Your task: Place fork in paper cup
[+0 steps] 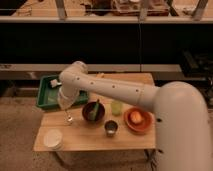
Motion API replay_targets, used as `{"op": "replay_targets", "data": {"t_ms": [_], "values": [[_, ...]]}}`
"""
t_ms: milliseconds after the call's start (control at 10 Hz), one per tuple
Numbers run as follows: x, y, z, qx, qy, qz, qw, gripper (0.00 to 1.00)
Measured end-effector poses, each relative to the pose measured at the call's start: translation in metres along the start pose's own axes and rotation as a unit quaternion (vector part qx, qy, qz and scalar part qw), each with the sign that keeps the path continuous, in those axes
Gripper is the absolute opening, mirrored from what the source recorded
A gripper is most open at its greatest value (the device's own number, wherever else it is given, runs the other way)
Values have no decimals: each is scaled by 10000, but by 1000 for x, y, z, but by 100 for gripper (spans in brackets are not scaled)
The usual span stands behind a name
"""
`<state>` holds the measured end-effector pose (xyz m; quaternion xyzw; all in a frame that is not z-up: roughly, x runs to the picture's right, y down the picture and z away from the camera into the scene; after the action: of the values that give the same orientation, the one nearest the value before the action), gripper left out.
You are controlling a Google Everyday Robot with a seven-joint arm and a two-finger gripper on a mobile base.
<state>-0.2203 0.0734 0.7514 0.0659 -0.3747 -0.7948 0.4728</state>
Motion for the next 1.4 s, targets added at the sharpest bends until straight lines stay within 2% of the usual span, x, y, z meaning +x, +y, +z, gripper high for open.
{"op": "replay_targets", "data": {"t_ms": [100,200,400,600,900,1100,1400], "values": [[5,-9,-12,331,385,-166,9986,3],[8,-18,-20,510,647,-335,9960,3],[9,-34,-26,792,922,-598,9908,3],[7,-59,-30,1141,1189,-962,9816,3],[5,-88,-37,1447,1411,-1320,9704,3],[6,-102,-44,1540,1521,-1507,9646,3],[6,-122,-39,1652,1513,-1772,9583,3]]}}
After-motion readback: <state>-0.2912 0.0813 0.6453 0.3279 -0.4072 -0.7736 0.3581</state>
